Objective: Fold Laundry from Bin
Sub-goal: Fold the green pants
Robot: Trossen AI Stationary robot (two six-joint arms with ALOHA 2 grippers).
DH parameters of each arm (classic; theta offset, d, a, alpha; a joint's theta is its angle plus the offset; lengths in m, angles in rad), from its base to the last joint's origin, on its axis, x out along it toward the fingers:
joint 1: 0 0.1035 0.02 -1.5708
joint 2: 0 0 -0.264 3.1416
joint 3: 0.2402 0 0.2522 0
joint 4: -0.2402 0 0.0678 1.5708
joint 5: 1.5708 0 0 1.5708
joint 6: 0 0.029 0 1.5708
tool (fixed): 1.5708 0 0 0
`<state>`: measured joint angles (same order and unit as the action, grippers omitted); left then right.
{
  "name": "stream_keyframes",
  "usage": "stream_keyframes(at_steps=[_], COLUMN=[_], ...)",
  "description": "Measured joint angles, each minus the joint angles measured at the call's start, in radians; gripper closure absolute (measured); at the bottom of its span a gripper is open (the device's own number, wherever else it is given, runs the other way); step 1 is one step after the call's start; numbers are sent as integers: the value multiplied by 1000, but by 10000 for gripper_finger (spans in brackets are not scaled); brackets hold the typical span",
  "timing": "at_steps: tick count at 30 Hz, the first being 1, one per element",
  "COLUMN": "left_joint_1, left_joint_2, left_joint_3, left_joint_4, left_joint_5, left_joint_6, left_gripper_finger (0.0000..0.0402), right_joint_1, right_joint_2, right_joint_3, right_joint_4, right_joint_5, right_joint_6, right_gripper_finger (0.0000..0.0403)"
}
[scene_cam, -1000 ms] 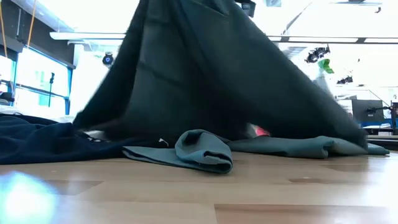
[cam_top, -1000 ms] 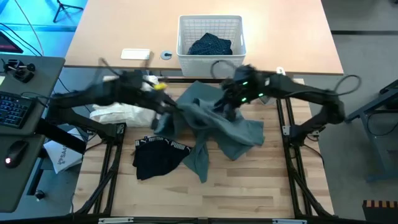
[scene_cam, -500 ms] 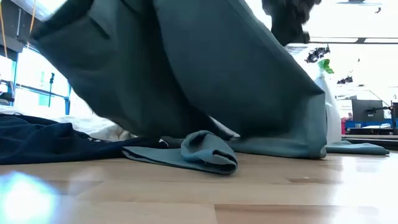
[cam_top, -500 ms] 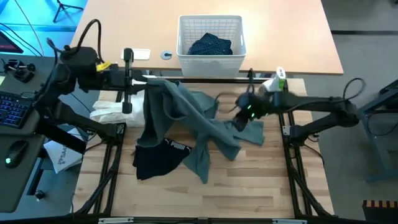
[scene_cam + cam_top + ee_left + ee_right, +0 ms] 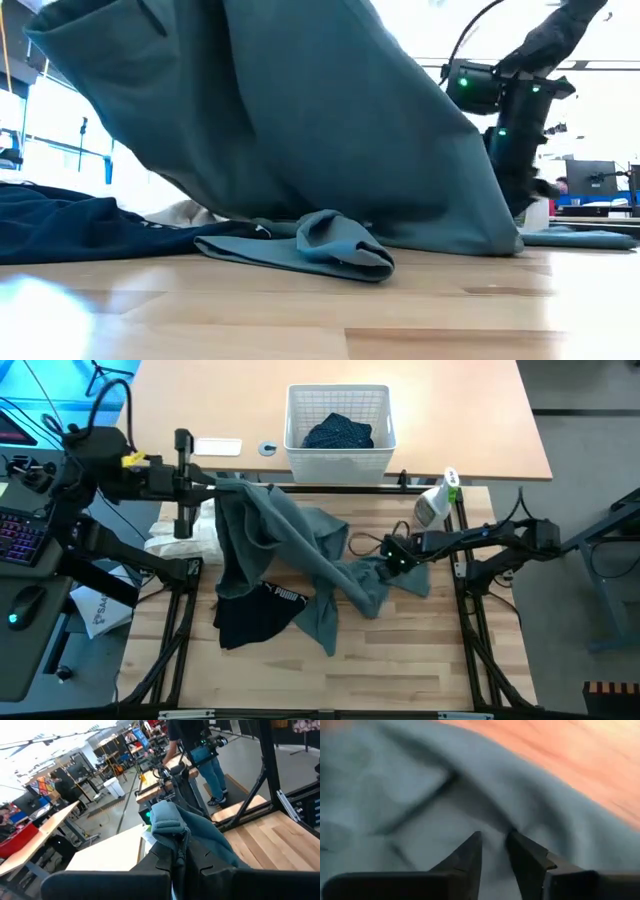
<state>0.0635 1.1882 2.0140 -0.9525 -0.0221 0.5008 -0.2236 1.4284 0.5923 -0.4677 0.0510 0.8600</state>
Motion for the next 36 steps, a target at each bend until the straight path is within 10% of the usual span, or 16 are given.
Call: stream_keyframes(at_steps=[6,10,22,30,36], left_joint_1=[0,0,0,0,1], left_joint_2=[-17,-30,-55,-64,-63], left_joint_3=[13,13,14,14,14], left_joint_4=[-6,-5,-15,-15,-15], left_joint_5=[-2,-2,294,311,307], left_joint_6=[0,-1,-186,-255,-248], left_gripper_finger=[401,401,401,401,401], right_joint_1=[56,107,20,-124,-152], right_joint_2=[-79,-176,-56,264,461], right_joint_3=[57,158,293,340,432], right_joint_4=[-612,-678,186,303,366], right_joint_5=[253,308,119,16,-116], right_joint_6=[214,263,-95,-192,-393], right_gripper_finger=[367,390,320,168,136])
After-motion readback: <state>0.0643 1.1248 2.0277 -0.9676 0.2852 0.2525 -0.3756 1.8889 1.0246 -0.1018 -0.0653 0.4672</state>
